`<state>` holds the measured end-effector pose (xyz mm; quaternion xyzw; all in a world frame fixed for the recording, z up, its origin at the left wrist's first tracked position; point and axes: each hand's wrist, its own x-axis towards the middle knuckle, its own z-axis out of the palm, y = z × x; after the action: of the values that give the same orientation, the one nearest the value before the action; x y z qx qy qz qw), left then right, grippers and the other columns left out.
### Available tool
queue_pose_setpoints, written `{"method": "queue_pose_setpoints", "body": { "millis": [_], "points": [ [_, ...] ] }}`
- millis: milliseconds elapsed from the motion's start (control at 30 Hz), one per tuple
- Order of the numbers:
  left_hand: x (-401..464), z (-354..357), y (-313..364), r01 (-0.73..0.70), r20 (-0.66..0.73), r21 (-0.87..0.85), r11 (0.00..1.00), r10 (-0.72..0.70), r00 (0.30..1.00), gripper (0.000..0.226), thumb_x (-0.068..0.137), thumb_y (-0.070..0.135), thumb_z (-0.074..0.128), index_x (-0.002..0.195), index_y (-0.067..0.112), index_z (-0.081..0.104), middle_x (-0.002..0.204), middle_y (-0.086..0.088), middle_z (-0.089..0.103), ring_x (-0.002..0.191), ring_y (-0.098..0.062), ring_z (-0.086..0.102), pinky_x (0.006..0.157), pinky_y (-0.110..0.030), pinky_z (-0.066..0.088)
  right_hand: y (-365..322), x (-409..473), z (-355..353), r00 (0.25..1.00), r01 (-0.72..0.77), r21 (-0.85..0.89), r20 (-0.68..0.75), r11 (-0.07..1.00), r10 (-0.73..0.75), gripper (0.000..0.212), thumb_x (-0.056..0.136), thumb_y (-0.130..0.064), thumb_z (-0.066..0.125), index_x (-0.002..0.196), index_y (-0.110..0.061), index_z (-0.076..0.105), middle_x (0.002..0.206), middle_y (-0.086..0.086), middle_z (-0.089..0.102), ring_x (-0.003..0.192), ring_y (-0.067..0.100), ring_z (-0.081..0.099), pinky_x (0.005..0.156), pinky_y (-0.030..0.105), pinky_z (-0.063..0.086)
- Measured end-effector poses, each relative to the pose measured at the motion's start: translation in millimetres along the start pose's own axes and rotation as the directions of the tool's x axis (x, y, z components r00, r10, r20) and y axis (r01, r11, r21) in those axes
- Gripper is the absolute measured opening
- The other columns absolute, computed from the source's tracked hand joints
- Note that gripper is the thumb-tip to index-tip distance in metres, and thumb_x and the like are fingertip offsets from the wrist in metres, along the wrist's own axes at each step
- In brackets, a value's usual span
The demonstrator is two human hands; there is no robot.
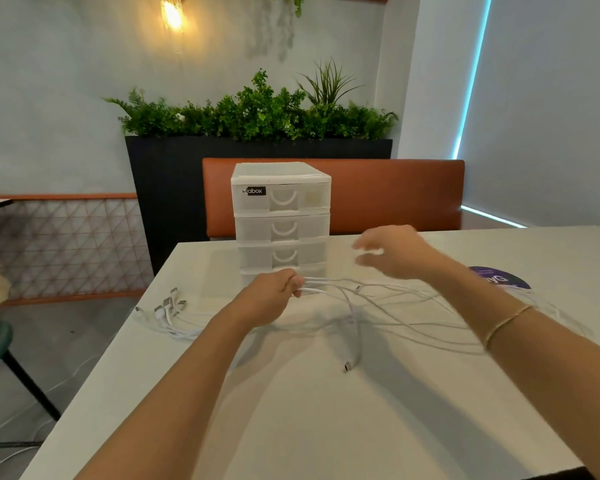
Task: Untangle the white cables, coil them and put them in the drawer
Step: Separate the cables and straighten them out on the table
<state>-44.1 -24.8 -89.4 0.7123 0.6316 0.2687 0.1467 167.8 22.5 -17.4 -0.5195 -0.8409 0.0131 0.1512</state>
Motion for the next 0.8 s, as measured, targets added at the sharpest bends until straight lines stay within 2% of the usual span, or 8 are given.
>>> {"method": "queue_pose_setpoints", "body": {
  "millis": [100, 200, 300, 367, 467, 633, 733, 800],
  "points": [
    [-2.5, -0.2, 1.5, -0.016, 0.008, -0.001, 1.0, 0.016, 1.0, 0.034, 0.101, 0.033, 0.029, 0.073, 0.028, 0.048, 0.093, 0.0, 0.057, 0.089, -0.019, 0.053, 0.082, -0.032, 0.042, -43.5, 3.3, 18.2, 0.976, 0.172, 0.119, 0.113, 0.978, -0.186, 0.028, 0.089, -0.03, 0.06, 0.115, -0.02, 0.066, 0.113, -0.006, 0.065, 0.103, 0.01, 0.057, 0.085, 0.019, 0.042],
    [-3.7, -2.5, -2.0, -0.025, 0.021, -0.024, 0.999, 0.025, 0.999, 0.03, 0.101, 0.034, 0.031, 0.083, 0.025, 0.053, 0.094, 0.004, 0.057, 0.091, -0.017, 0.054, 0.083, -0.03, 0.042, -54.2, 8.0, 26.8, 0.955, 0.12, 0.313, 0.222, 0.942, -0.196, 0.013, 0.087, -0.024, 0.065, 0.095, -0.019, 0.073, 0.078, -0.009, 0.062, 0.068, -0.001, 0.053, 0.053, 0.007, 0.036],
    [-2.9, -5.2, -4.2, -0.026, 0.027, -0.03, 0.999, 0.027, 0.999, 0.029, 0.101, 0.035, 0.031, 0.084, 0.025, 0.053, 0.093, 0.005, 0.057, 0.089, -0.015, 0.053, 0.082, -0.029, 0.042, -51.7, 10.8, 29.1, 0.946, 0.064, 0.396, 0.268, 0.916, -0.182, 0.017, 0.086, -0.018, 0.067, 0.072, -0.028, 0.069, 0.066, -0.004, 0.056, 0.044, -0.001, 0.045, 0.044, 0.01, 0.032],
    [-2.3, -5.9, -2.7, -0.037, 0.031, -0.008, 0.999, 0.037, 0.999, 0.03, 0.101, 0.035, 0.031, 0.085, 0.024, 0.053, 0.095, 0.003, 0.058, 0.089, -0.016, 0.053, 0.083, -0.031, 0.043, -49.0, 11.9, 29.4, 0.957, 0.046, 0.4, 0.244, 0.915, -0.154, 0.029, 0.083, -0.02, 0.069, 0.061, -0.038, 0.066, 0.067, -0.004, 0.061, 0.047, 0.001, 0.045, 0.048, 0.015, 0.035],
    [-3.9, -5.4, 2.1, -0.055, 0.042, 0.032, 0.998, 0.054, 0.998, 0.031, 0.101, 0.036, 0.031, 0.085, 0.023, 0.054, 0.096, 0.001, 0.059, 0.087, -0.016, 0.053, 0.083, -0.033, 0.044, -46.2, 14.2, 28.6, 0.962, 0.011, 0.421, 0.244, 0.907, -0.125, 0.017, 0.076, -0.018, 0.073, 0.063, -0.029, 0.072, 0.064, -0.005, 0.064, 0.06, 0.01, 0.05, 0.059, 0.026, 0.041],
    [-5.8, -2.7, 5.3, -0.064, 0.059, 0.05, 0.997, 0.061, 0.996, 0.032, 0.1, 0.04, 0.033, 0.086, 0.023, 0.056, 0.097, 0.0, 0.062, 0.091, -0.021, 0.057, 0.085, -0.038, 0.047, -47.2, 12.3, 25.2, 0.944, -0.033, 0.409, 0.312, 0.912, -0.106, 0.011, 0.07, 0.0, 0.066, 0.069, -0.011, 0.067, 0.054, 0.001, 0.062, 0.043, 0.004, 0.052, 0.045, 0.013, 0.04],
    [-4.7, -1.8, 8.4, -0.089, 0.046, 0.045, 0.995, 0.087, 0.995, 0.032, 0.1, 0.038, 0.033, 0.087, 0.023, 0.057, 0.094, -0.001, 0.062, 0.089, -0.022, 0.056, 0.084, -0.04, 0.048, -42.3, 16.3, 23.4, 0.928, -0.049, 0.399, 0.358, 0.916, -0.106, 0.009, 0.071, 0.003, 0.066, 0.075, -0.005, 0.067, 0.064, 0.01, 0.066, 0.05, 0.01, 0.06, 0.056, 0.019, 0.051],
    [-5.9, -3.7, 6.1, -0.095, 0.038, 0.043, 0.995, 0.093, 0.995, 0.031, 0.101, 0.036, 0.032, 0.085, 0.023, 0.055, 0.091, 0.001, 0.059, 0.086, -0.02, 0.054, 0.083, -0.036, 0.046, -29.2, 17.9, 20.4, 0.921, -0.043, 0.323, 0.38, 0.945, -0.088, 0.009, 0.074, 0.0, 0.066, 0.072, -0.008, 0.068, 0.065, 0.006, 0.068, 0.055, 0.01, 0.063, 0.062, 0.022, 0.053]
  ]
}}
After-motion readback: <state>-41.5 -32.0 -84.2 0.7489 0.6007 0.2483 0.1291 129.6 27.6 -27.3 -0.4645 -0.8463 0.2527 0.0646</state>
